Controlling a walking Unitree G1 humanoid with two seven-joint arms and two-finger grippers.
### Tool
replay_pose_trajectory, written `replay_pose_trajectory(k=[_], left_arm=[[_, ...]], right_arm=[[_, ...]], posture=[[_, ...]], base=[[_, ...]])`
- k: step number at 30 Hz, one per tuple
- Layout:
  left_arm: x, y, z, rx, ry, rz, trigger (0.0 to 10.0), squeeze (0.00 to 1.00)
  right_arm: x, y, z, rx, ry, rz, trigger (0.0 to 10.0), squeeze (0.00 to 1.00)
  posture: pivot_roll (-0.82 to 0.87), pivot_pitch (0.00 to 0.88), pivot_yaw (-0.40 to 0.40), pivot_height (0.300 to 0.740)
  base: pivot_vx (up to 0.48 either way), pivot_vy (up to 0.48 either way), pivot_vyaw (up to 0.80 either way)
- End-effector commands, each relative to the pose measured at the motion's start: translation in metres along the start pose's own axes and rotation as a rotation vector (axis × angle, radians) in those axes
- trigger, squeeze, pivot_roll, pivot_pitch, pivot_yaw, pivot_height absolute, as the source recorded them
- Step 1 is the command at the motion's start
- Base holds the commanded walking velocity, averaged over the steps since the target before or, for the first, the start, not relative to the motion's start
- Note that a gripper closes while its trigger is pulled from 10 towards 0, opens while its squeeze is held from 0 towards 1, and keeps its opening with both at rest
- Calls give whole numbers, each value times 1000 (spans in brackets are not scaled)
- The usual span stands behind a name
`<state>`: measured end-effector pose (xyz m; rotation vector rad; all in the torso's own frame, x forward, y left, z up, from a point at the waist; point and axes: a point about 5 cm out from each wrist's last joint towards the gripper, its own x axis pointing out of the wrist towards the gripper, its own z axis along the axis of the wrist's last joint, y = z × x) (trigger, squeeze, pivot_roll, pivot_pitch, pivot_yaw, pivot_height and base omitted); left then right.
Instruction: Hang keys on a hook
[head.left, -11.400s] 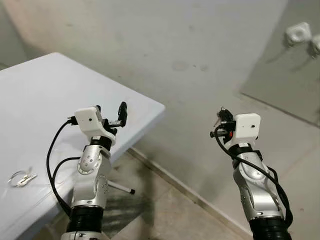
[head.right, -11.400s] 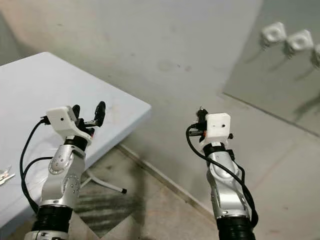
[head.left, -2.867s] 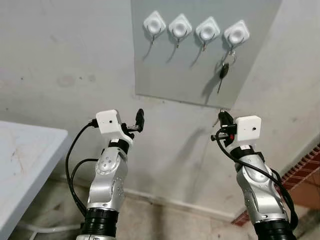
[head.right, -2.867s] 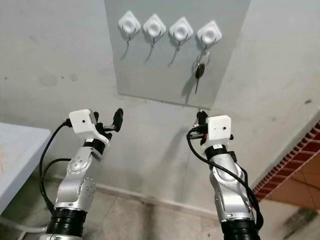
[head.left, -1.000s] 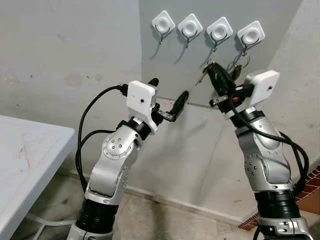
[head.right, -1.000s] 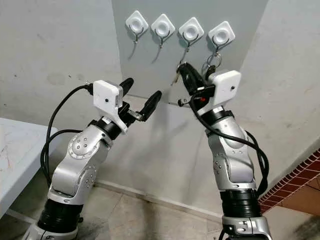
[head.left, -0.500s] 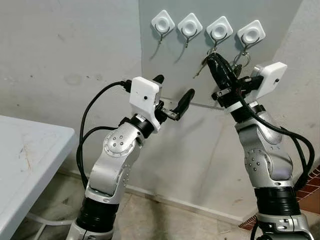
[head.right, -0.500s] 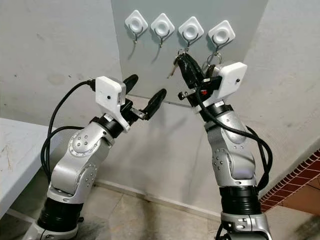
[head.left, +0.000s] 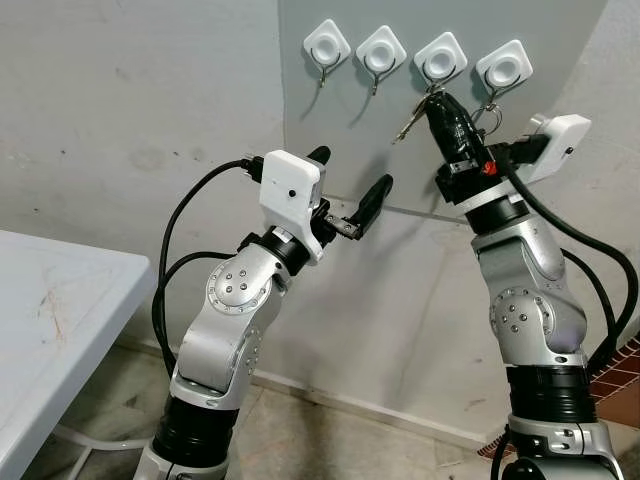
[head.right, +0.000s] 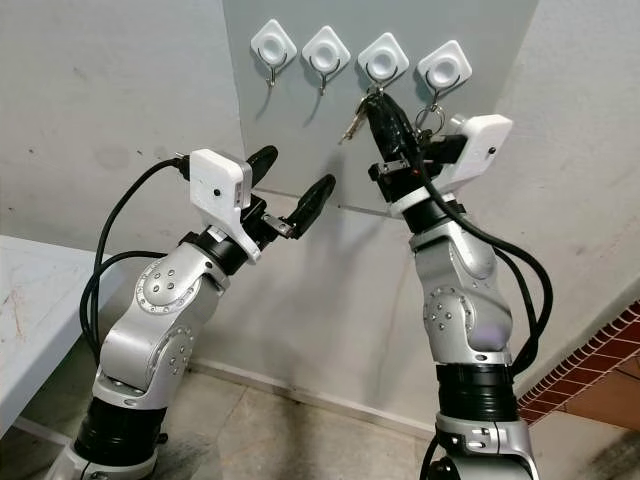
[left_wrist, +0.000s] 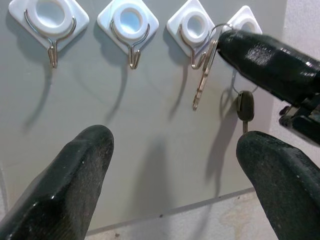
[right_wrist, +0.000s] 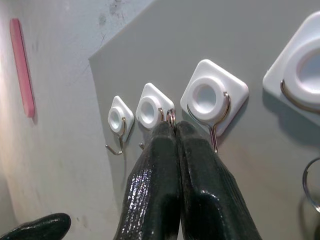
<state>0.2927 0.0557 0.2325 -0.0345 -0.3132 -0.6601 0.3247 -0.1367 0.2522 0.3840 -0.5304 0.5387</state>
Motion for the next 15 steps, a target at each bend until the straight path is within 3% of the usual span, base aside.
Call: replay_pose_trajectory(k=[1, 15], left_arm=[[0, -2, 2, 3, 0, -6, 10000, 0], [-2, -4, 4, -5, -2, 2, 10000, 0]], right_arm=[[4, 1, 2, 35, -10, 7, 10000, 0], [5, -2, -3, 196, 1, -20, 10000, 0]], posture=[[27, 15, -24, 740], [37, 21, -29, 740]], base=[[0, 0, 0], [0, 0, 0]])
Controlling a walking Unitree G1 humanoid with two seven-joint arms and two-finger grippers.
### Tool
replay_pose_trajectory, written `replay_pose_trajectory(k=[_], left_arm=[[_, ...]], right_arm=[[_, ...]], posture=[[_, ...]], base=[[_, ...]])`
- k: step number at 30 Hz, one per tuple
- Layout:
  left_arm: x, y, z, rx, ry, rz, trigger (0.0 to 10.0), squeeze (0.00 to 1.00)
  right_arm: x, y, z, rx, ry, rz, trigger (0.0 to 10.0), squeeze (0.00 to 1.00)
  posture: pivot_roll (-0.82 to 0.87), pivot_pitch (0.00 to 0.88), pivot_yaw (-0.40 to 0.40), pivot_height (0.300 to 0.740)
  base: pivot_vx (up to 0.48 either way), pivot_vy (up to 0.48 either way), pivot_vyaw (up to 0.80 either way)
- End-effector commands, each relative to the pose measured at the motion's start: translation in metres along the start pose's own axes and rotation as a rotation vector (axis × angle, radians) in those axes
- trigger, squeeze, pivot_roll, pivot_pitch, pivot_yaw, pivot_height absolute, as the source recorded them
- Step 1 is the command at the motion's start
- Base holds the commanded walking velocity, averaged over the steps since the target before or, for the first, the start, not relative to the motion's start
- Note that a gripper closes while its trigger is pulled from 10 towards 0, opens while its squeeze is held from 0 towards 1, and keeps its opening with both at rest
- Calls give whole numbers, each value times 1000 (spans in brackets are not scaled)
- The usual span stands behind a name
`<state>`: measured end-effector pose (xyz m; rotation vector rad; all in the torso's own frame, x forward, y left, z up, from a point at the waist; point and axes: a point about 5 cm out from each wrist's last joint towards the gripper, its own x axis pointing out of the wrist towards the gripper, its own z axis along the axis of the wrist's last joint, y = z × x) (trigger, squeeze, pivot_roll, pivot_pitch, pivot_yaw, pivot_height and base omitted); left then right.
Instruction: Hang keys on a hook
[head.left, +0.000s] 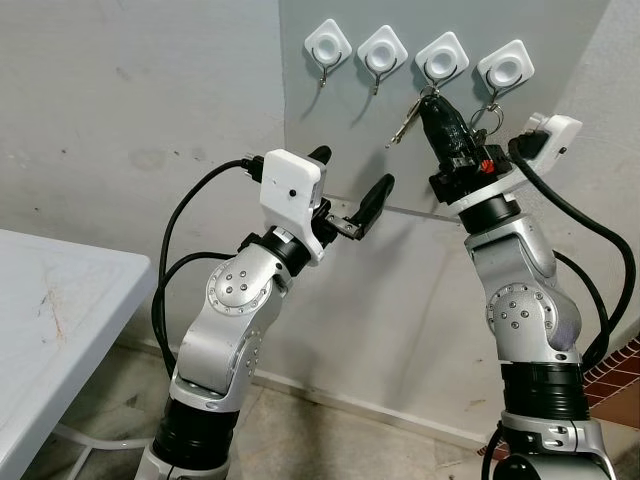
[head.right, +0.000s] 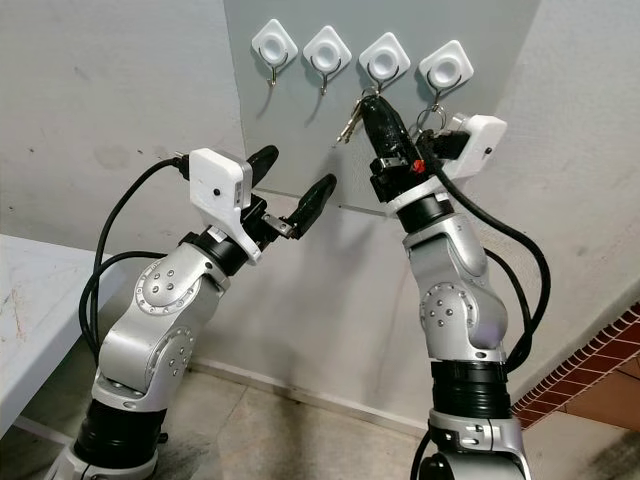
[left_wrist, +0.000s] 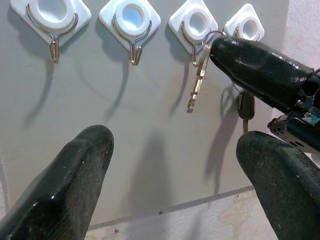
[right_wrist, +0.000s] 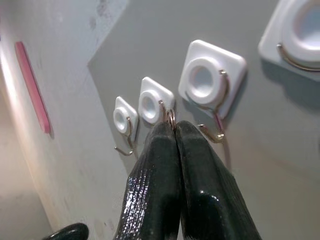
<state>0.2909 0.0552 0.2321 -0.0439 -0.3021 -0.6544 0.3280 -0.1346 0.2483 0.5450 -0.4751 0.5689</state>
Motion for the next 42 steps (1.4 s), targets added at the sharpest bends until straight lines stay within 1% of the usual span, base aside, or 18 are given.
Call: replay_pose_trajectory(k=[1, 13, 15, 26, 31, 32, 35, 36, 42], left_arm=[[-1, -3, 4, 6, -10, -6, 10000, 0], [-1, -3, 5, 3, -10, -6, 10000, 0], [-2, -3, 5, 2, -8, -5, 10000, 0], [-2, -3, 6, 1, -7, -3, 10000, 0], [-2, -3, 7, -4, -9, 4, 10000, 0], [-2, -3, 7, -5, -9, 4, 10000, 0], [-2, -3, 7, -5, -9, 4, 10000, 0], [-2, -3, 7, -5, -8, 4, 10000, 0], [-2, -3, 7, -6, -7, 7, 10000, 0]], right_arm=[[4, -1, 2, 36, -8, -4, 10000, 0], [3, -8, -1, 95, -3, -37, 10000, 0], [3, -10, -1, 116, -7, -48, 10000, 0], [5, -12, -3, 160, -8, -57, 10000, 0], [2, -16, -6, 221, -5, -76, 10000, 0], [1, -17, -8, 245, -4, -83, 10000, 0], [-1, -18, -10, 267, -2, -91, 10000, 0], [-1, -18, -11, 282, -2, -95, 10000, 1000], [-5, -18, -15, 324, -4, -102, 10000, 1000]], posture=[[37, 21, -28, 740], [37, 30, -26, 740], [37, 29, -26, 740], [41, 33, -26, 740], [45, 34, -29, 740], [45, 35, -29, 740], [45, 35, -29, 740], [45, 35, -29, 740], [45, 37, -28, 740]], base=[[0, 0, 0], [0, 0, 0], [0, 0, 0], [0, 0, 0], [0, 0, 0], [0, 0, 0], [0, 0, 0], [0, 0, 0], [0, 0, 0]])
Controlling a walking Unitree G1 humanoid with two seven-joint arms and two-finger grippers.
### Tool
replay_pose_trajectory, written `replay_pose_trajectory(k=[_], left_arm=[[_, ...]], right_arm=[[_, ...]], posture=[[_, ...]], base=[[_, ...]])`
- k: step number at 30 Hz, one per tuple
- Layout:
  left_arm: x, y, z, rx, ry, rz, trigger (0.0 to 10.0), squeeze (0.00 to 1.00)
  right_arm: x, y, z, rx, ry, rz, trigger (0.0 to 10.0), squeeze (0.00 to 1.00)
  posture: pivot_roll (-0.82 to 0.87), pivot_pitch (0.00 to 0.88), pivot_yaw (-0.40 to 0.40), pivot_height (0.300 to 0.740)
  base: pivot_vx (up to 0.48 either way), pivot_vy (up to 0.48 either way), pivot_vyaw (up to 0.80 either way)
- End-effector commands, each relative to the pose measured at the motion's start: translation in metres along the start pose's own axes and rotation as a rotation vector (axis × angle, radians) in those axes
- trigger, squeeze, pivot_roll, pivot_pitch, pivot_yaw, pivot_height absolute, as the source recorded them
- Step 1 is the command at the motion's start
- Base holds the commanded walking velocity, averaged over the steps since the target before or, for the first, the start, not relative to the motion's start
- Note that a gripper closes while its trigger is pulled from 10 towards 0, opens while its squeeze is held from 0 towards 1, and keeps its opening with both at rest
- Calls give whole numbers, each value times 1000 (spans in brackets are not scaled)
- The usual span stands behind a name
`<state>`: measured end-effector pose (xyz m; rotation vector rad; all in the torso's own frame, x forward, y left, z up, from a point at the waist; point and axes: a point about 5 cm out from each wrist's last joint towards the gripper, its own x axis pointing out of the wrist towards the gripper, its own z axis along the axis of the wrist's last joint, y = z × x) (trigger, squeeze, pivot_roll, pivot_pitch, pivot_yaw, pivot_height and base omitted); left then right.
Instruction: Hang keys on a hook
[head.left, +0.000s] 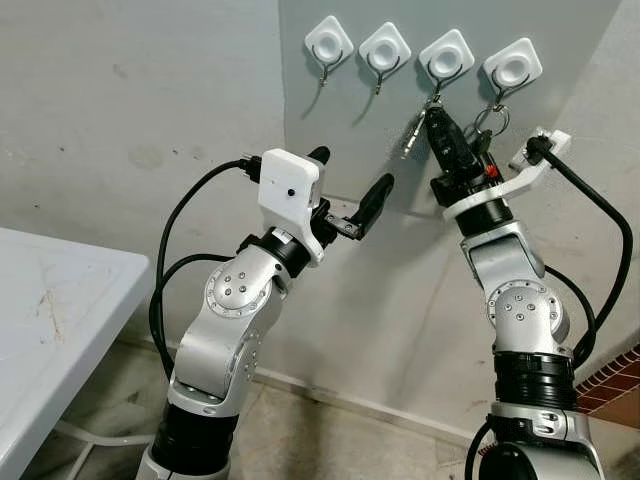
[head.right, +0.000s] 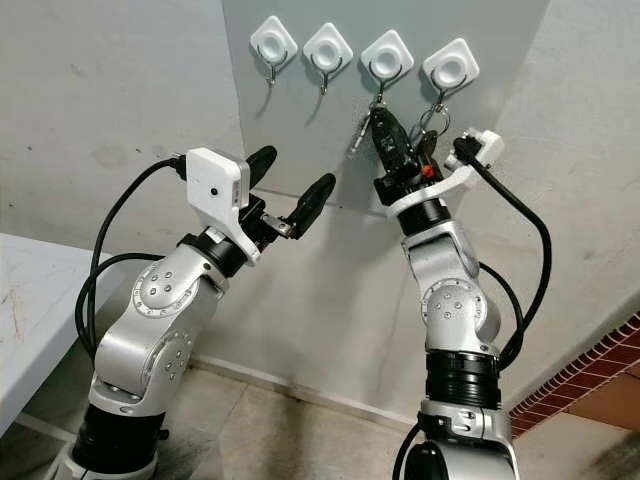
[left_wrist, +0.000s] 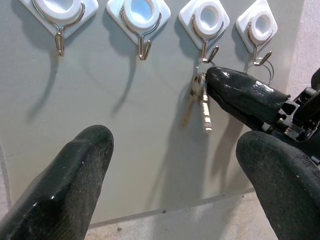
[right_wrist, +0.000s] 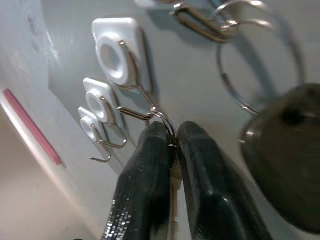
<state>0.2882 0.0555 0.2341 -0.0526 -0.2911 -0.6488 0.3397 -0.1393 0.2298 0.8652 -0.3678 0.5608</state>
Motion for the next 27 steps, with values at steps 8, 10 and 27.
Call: replay_pose_trajectory(k=[8, 10, 27], left_arm=[[-1, -1, 4, 4, -11, 7, 10000, 0], [-1, -1, 4, 4, -11, 9, 10000, 0], [-4, 17, -4, -13, 12, 101, 10000, 0]], right_arm=[[-11, -9, -10, 45, 16, -60, 10000, 1000], [-13, -10, -11, 48, 19, -64, 10000, 1000], [-39, -35, -25, -1, 41, -227, 10000, 0]], posture=[[45, 34, -32, 740], [45, 33, -32, 740], [43, 21, -34, 740]], base=[[0, 0, 0], [0, 0, 0], [0, 0, 0]])
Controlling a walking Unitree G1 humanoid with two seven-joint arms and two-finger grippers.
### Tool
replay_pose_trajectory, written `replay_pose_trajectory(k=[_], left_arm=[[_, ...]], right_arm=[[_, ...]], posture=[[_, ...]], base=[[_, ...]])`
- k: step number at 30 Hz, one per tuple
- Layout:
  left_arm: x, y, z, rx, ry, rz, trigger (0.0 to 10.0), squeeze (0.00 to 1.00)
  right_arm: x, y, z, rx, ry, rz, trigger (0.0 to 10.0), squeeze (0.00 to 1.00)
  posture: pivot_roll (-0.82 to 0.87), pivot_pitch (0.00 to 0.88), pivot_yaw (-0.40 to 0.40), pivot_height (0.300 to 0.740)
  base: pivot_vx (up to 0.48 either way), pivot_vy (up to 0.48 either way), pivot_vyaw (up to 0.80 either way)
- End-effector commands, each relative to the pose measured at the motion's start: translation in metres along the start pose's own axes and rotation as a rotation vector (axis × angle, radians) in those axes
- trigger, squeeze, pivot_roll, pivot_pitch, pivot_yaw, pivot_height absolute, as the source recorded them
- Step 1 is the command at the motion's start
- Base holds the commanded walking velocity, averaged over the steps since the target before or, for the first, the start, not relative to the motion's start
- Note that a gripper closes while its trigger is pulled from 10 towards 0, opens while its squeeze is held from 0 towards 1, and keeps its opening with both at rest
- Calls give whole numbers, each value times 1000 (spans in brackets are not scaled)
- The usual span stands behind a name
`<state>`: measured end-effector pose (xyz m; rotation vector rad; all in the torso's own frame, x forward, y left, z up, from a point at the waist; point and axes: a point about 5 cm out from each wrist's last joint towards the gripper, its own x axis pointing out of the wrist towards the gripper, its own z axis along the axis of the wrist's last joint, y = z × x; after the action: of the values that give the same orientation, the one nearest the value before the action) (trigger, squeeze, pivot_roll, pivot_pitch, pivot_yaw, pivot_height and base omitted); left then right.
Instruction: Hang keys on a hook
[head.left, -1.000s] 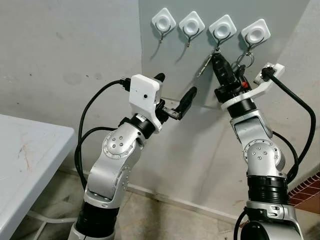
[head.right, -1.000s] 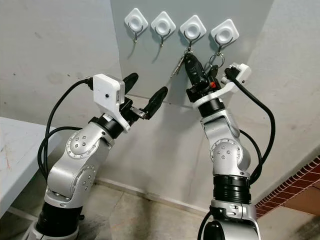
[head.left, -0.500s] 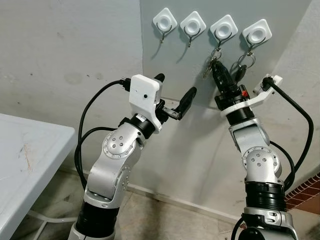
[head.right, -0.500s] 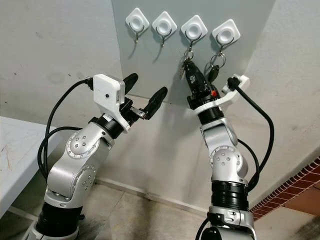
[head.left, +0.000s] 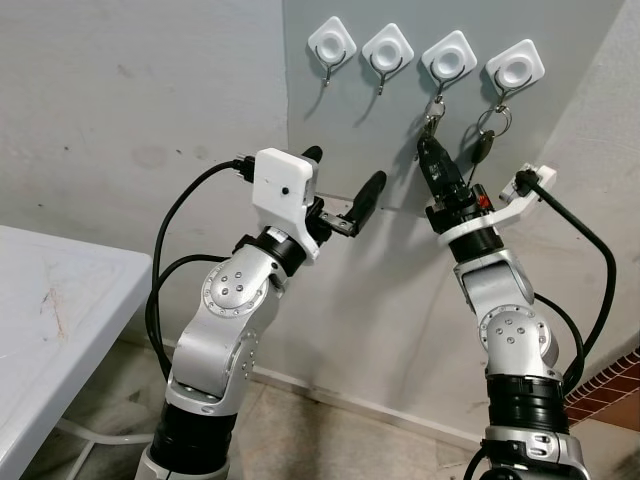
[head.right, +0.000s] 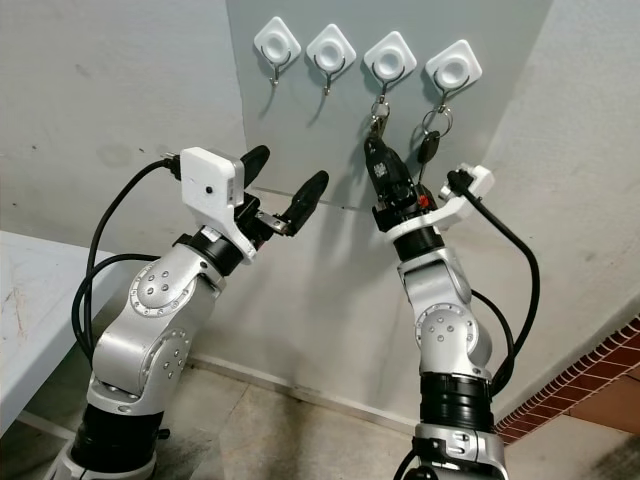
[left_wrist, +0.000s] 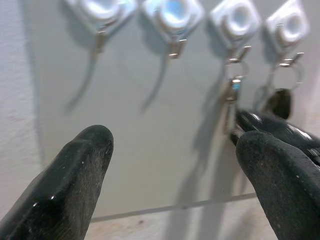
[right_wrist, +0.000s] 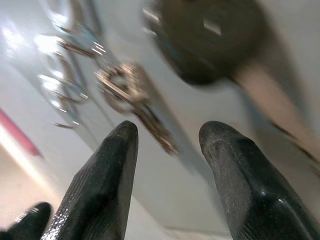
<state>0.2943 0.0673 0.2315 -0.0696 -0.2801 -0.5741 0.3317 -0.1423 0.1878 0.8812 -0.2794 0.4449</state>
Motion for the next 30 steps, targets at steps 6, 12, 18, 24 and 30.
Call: replay_pose_trajectory(k=[6, 12, 18, 24, 30], left_arm=[[-9, 28, -26, -10, 71, 142, 10000, 0], [-20, 44, -50, -61, 131, 256, 10000, 0], [-37, 65, -79, -85, 193, 381, 10000, 0], [-54, 80, -103, -101, 238, 492, 10000, 0], [-62, 81, -110, -107, 231, 514, 10000, 0]], right_arm=[[-32, -42, -9, -86, 26, -233, 10000, 0], [-45, -60, -5, -213, 40, -347, 10000, 0], [-64, -81, 5, -603, 104, -469, 10000, 0], [-73, -87, 2, -847, 211, -447, 10000, 0], [-77, -88, -1, -928, 231, -421, 10000, 0]], posture=[[35, 0, -32, 740], [30, 0, -30, 740], [20, 0, -23, 740], [13, 0, -19, 740], [17, 0, -25, 740]], base=[[0, 0, 0], [0, 0, 0], [0, 0, 0], [0, 0, 0], [0, 0, 267]])
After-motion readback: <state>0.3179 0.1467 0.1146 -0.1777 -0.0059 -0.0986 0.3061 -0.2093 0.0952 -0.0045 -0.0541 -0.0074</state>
